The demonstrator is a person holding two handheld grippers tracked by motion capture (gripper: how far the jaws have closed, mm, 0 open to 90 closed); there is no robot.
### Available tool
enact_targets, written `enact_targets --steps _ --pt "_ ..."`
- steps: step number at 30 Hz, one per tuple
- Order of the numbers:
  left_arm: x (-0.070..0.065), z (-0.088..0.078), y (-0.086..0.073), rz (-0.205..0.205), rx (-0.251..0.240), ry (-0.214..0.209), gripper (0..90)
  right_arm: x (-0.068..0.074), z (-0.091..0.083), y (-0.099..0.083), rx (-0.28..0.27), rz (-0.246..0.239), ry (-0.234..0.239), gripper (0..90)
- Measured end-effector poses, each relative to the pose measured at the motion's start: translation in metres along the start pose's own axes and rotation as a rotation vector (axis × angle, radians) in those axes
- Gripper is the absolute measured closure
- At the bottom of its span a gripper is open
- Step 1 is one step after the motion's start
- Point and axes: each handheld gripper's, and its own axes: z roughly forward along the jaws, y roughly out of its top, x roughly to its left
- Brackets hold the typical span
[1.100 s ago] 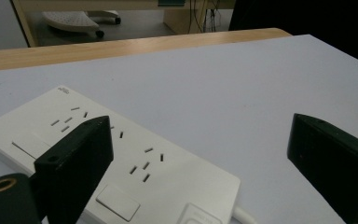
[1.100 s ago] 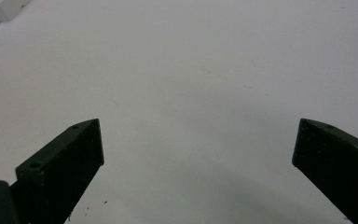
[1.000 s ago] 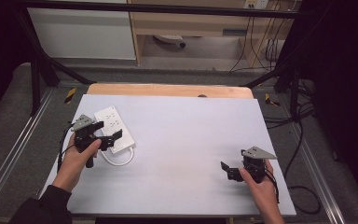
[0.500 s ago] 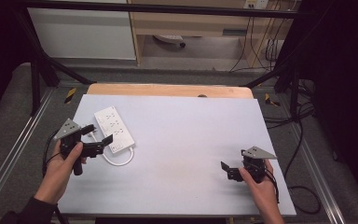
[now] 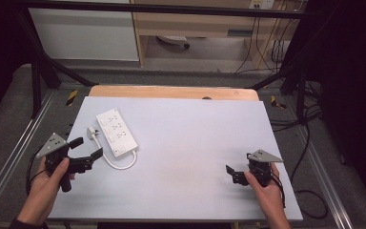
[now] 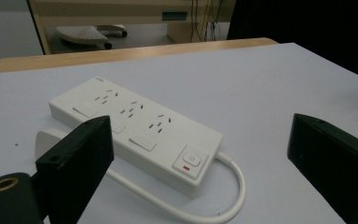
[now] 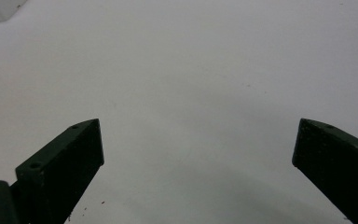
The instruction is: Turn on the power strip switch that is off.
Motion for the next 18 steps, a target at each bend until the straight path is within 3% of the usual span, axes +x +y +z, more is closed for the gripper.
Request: enact_targets --steps 8,13,18 --pt "0.0 -0.01 -0.021 -0.014 0.016 -0.003 7.4 0.0 0.0 0.0 0.0 0.004 -0.001 2.4" --pt "-0.005 -0.009 -0.043 -0.016 0.079 -0.023 7.5 -0.001 0.0 -0.001 0.0 0.004 -0.007 2.4" --pt "-0.013 -0.006 -0.056 0.02 0.122 -0.045 7.9 -0.003 0.004 -0.001 0.014 0.011 -0.015 1.9"
